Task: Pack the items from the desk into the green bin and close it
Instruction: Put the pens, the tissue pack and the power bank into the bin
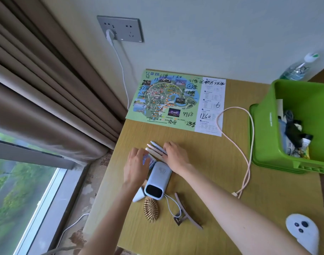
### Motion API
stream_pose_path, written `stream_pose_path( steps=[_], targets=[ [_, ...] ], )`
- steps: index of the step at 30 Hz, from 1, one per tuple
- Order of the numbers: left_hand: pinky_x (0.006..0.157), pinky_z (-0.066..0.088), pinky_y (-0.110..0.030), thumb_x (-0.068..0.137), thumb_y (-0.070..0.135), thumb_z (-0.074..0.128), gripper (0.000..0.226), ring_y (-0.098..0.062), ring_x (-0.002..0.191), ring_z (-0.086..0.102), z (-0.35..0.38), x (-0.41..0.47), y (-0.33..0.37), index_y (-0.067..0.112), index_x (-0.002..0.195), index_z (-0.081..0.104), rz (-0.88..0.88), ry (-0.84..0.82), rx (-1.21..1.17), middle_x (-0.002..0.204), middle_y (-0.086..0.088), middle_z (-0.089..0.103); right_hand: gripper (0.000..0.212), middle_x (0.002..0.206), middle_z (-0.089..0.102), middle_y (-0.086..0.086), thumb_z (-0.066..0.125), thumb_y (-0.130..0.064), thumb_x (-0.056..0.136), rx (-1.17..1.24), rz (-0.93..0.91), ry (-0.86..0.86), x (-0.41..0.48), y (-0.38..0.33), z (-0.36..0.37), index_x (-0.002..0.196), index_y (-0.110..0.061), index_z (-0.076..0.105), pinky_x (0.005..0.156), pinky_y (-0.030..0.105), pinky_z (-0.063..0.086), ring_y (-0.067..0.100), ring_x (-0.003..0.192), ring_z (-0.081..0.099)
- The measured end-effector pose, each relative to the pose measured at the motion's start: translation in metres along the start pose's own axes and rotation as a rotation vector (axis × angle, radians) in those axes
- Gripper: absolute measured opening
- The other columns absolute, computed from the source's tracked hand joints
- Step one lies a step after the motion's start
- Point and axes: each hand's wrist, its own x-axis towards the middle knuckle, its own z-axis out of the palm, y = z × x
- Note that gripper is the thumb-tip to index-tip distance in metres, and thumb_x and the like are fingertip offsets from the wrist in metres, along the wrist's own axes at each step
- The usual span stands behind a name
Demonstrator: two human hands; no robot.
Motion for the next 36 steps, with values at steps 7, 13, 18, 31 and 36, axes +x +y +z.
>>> stream_pose_path(
  steps=[7,13,18,31,36],
  targets=[
    [0.089,0.043,-0.035,0.092,0.012,0.057,0.024,-0.023,0.109,0.050,-0.003,0.026,0.008,0.016,0.115,0.061,0.191,-0.041,0.085,0.116,-0.002,0.058,0.036,0.121,0.051,0.009,0.061,-0.022,0.090,-0.122,0.075,-0.058,0.017,0.001,0.003,0.121,-0.007,0.048,0.077,0.029,0.049,0.023,0.108,0.052],
    [0.098,0.032,-0.032,0.081,0.006,0.056,0.032,-0.021,0.118,0.045,0.004,0.050,0.026,0.021,0.108,0.063,0.341,-0.277,0.238,0.121,0.001,0.054,0.059,0.134,0.048,0.016,0.067,-0.019,0.086,-0.209,0.233,-0.208,0.024,0.022,-0.012,0.135,-0.002,0.038,0.089,0.035,0.049,0.029,0.120,0.049],
    [0.098,0.032,-0.033,0.082,0.007,0.055,0.031,-0.023,0.117,0.042,0.012,0.063,0.031,0.024,0.107,0.063,0.358,-0.424,0.320,0.122,-0.002,0.048,0.057,0.130,0.052,0.015,0.059,-0.027,0.091,-0.290,0.302,-0.204,0.013,0.037,-0.012,0.137,-0.003,0.036,0.085,0.032,0.048,0.028,0.115,0.054],
    [0.046,0.035,-0.030,0.101,0.020,0.042,0.011,-0.019,0.054,0.047,-0.018,0.068,0.021,0.013,0.105,0.035,0.212,-0.253,0.019,0.077,-0.003,0.057,0.022,0.082,0.050,0.005,0.040,-0.018,0.101,0.054,0.284,-0.099,-0.016,0.056,-0.027,0.119,-0.005,0.035,0.045,0.029,0.038,0.016,0.054,0.046],
    [0.048,0.034,-0.029,0.094,0.037,0.057,0.027,-0.016,0.052,0.045,-0.033,0.040,-0.012,0.015,0.097,0.041,-0.018,-0.167,-0.211,0.070,0.004,0.052,0.007,0.072,0.046,0.000,0.038,-0.016,0.100,0.209,0.234,-0.069,-0.028,0.042,-0.024,0.094,-0.014,0.040,0.041,0.027,0.033,0.013,0.047,0.038]
  ],
)
